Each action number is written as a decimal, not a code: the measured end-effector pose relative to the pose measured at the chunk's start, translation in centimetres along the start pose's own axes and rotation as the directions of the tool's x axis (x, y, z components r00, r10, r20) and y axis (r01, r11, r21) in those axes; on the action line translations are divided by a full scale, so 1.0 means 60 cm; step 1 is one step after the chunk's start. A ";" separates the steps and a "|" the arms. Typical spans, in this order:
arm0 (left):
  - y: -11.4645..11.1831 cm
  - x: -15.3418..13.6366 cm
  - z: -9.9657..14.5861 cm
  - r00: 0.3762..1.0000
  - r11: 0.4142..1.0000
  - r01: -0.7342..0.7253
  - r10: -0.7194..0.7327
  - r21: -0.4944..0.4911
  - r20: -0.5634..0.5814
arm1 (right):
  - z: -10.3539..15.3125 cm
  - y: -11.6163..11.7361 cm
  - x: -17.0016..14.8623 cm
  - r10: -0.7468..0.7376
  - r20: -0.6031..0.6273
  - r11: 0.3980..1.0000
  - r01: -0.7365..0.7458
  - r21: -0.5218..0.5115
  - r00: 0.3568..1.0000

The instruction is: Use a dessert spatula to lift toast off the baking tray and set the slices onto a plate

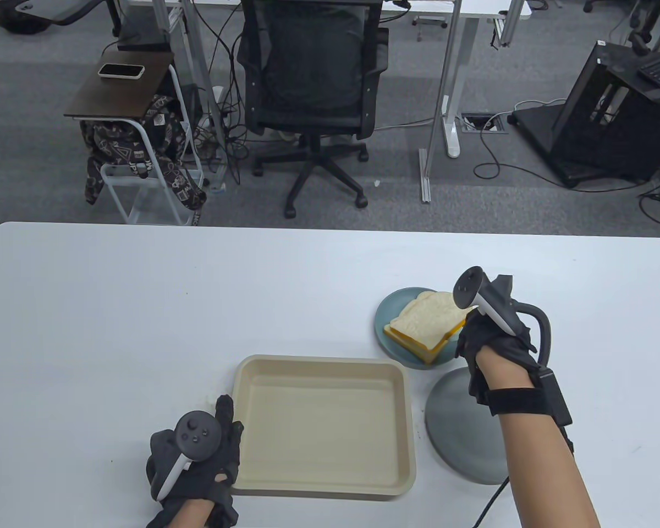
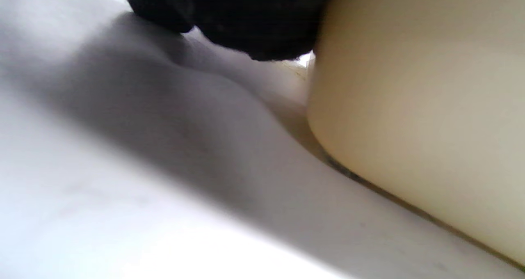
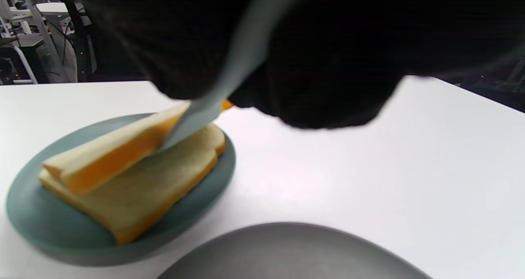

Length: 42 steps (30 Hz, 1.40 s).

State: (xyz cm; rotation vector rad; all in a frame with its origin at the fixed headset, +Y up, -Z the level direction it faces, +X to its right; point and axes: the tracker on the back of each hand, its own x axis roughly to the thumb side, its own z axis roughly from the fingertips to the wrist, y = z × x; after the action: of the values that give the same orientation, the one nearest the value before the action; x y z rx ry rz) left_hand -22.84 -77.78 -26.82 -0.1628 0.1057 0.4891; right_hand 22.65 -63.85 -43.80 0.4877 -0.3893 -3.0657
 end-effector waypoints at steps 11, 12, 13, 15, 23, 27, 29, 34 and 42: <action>0.000 0.000 0.000 1.000 1.000 -0.003 0.003 -0.002 -0.001 | 0.011 -0.024 -0.028 0.044 -0.049 0.994 -0.039 0.099 0.998; 0.000 0.000 0.000 1.000 1.000 -0.003 0.003 -0.002 -0.001 | 0.013 -0.024 -0.033 0.046 -0.053 0.994 -0.041 0.102 0.998; 0.001 0.000 0.000 1.000 1.000 -0.004 0.004 -0.003 -0.001 | 0.016 -0.024 -0.040 0.044 -0.054 0.994 -0.039 0.102 0.998; 0.001 0.000 0.000 1.000 1.000 -0.003 0.003 -0.002 -0.001 | 0.021 -0.022 -0.050 0.048 -0.056 0.994 -0.043 0.098 0.997; 0.001 0.000 0.000 1.000 1.000 -0.005 0.005 -0.003 -0.001 | 0.069 -0.020 -0.115 0.038 -0.065 0.996 -0.032 0.082 0.997; 0.001 0.000 0.000 1.000 1.000 -0.008 0.008 -0.006 0.000 | 0.145 -0.004 -0.161 -0.069 0.052 0.998 0.069 0.001 0.996; 0.000 -0.001 0.000 1.000 1.000 -0.011 0.011 -0.006 0.001 | 0.176 0.030 -0.182 -0.158 0.105 0.986 0.162 -0.028 0.982; 0.000 -0.001 0.000 1.000 1.000 -0.011 0.011 -0.007 0.001 | 0.210 0.138 -0.213 -0.267 0.169 0.962 0.272 -0.008 0.949; 0.000 -0.002 0.000 1.000 1.000 -0.020 0.020 -0.009 0.001 | 0.214 0.231 -0.238 -0.298 0.196 0.943 0.320 -0.091 0.934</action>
State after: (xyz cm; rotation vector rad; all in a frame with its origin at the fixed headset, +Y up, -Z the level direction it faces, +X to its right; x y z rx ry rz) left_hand -22.97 -77.82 -26.79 -0.1708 0.1039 0.5102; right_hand 31.93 -73.41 -24.22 0.2914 -0.1347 -3.4269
